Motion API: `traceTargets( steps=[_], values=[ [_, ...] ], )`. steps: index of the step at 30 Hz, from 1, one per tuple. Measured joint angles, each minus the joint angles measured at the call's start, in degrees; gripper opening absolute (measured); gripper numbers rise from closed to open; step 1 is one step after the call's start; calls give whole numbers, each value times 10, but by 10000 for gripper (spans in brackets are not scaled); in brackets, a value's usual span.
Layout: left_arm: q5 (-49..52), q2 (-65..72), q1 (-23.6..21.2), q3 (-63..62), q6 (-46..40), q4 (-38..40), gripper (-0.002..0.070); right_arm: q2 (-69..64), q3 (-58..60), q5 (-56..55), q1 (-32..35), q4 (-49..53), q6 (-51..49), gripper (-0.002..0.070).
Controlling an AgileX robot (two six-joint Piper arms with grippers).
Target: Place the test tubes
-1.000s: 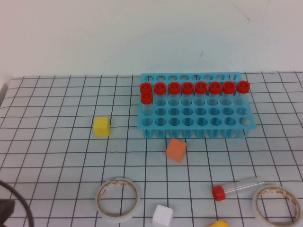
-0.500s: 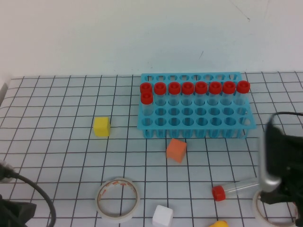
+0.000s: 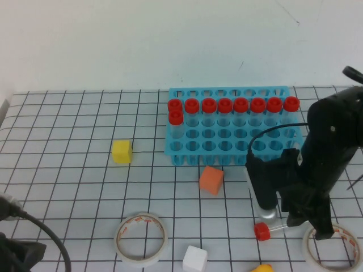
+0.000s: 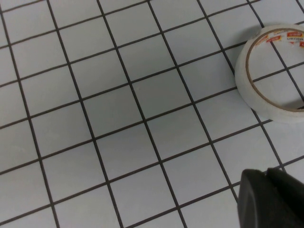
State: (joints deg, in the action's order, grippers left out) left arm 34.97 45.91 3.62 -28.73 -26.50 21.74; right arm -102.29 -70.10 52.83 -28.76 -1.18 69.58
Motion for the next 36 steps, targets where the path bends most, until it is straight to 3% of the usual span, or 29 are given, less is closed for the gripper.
traceTargets(
  steps=[8,36],
  values=[
    [0,0,1,0,-5,9,-1,-40,-9,-23,-1,6,-1,238],
    [0,0,1,0,-11,26,-1,-76,-16,-31,-1,6,-28,232]
  ],
)
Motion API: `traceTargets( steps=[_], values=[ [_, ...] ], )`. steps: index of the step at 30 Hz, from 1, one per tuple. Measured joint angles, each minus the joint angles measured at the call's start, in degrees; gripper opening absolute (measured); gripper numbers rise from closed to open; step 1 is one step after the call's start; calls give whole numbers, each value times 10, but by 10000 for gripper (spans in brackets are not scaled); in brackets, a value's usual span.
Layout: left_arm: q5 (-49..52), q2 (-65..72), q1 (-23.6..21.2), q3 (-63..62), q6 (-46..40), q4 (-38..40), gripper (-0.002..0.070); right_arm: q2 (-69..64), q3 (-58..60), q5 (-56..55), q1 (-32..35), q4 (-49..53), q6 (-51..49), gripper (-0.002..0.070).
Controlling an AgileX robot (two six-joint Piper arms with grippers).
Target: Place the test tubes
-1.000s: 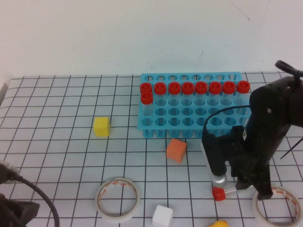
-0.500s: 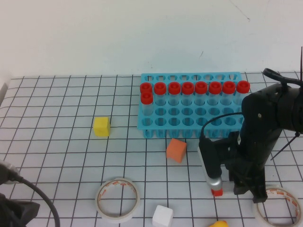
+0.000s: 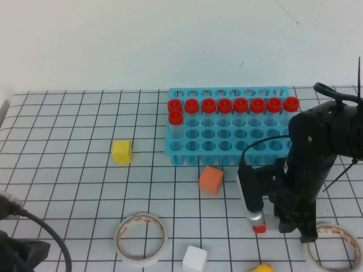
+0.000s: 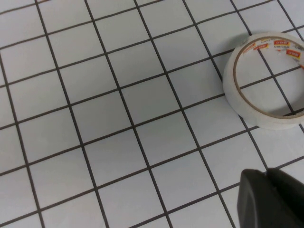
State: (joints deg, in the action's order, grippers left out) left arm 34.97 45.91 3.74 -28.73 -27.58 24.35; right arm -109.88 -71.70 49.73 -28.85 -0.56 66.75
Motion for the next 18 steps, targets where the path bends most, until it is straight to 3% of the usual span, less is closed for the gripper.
traceTargets(
  steps=[9,18],
  values=[
    [0,0,0,0,-34,37,-1,-12,-39,26,0,-15,-77,232],
    [-53,-54,0,0,-235,252,-1,9,-101,66,0,-175,-85,231]
  ],
)
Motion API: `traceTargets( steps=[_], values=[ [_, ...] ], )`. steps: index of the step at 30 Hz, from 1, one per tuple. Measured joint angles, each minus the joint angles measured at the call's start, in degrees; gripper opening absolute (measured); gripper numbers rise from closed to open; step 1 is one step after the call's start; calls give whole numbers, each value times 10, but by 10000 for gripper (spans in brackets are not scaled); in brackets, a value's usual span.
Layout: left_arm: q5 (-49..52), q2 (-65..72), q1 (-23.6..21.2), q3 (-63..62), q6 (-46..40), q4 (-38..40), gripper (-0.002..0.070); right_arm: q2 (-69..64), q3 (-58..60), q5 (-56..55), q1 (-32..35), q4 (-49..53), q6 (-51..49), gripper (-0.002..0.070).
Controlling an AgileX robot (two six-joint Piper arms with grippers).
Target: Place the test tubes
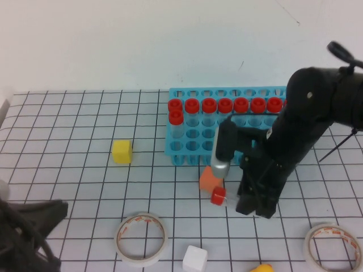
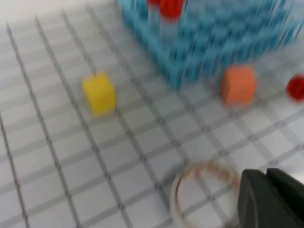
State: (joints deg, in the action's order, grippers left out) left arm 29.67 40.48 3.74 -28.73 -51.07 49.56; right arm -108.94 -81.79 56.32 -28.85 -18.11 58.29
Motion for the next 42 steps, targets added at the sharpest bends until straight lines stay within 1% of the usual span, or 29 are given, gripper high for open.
traceTargets(
  steps=[4,6,10,13,15,18,20,22,24,29,31,32,35,37,39,42],
  values=[
    [-19,-45,0,0,-88,130,-1,27,0,2,0,-55,35,231],
    [-22,-72,0,0,-132,188,-1,38,0,4,0,-100,50,231],
    [-12,-119,0,0,-222,289,-1,60,0,12,0,-233,120,231],
    [2,-144,0,0,-257,333,-1,68,0,27,0,-357,208,231],
    [7,-153,0,0,-262,347,-1,69,0,45,-2,-439,265,231],
    [8,-156,0,0,-253,356,-1,69,0,69,-10,-530,350,231],
    [8,-156,0,0,-243,357,4,69,0,77,-21,-571,392,231],
    [10,-156,0,0,-234,357,35,69,0,81,-33,-602,432,231],
    [18,-156,0,0,-229,358,99,69,0,81,-48,-622,463,231],
    [47,-156,0,0,-223,358,372,69,0,81,-82,-632,495,230],
    [52,-156,0,0,-223,358,430,69,0,81,-89,-632,498,230],
    [54,-156,0,0,-223,358,445,69,0,81,-91,-632,499,230],
    [55,-156,0,0,-227,358,456,69,0,81,-99,-632,502,230],
    [55,-156,0,0,-231,358,444,69,0,82,-106,-632,502,230],
    [55,-156,0,0,-234,357,417,69,0,84,-117,-632,502,230],
    [58,-156,0,0,-234,353,333,69,0,86,-127,-633,502,230]
  ],
)
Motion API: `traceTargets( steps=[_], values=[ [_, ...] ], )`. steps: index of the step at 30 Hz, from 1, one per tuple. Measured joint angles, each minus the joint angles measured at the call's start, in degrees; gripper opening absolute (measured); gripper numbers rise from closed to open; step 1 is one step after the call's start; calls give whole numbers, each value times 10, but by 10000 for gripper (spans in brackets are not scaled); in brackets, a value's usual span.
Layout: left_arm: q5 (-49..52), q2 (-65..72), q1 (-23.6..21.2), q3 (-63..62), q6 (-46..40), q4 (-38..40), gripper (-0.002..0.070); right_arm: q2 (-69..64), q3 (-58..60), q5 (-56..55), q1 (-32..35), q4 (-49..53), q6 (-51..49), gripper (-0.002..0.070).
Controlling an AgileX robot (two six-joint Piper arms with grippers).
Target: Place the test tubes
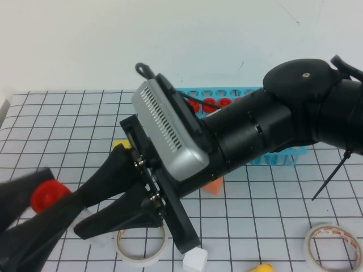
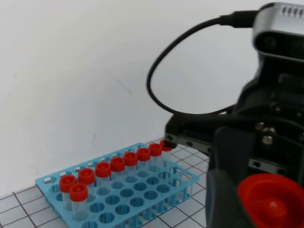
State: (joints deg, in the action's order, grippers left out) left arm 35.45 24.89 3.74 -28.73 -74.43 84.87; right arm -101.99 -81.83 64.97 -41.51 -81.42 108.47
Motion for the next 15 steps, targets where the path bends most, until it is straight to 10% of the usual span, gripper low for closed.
traceTargets(
  steps=[15],
  values=[
    [21,0,1,3,8,-35,262,0,-1,-11,-5,52,-42,230]
  ],
)
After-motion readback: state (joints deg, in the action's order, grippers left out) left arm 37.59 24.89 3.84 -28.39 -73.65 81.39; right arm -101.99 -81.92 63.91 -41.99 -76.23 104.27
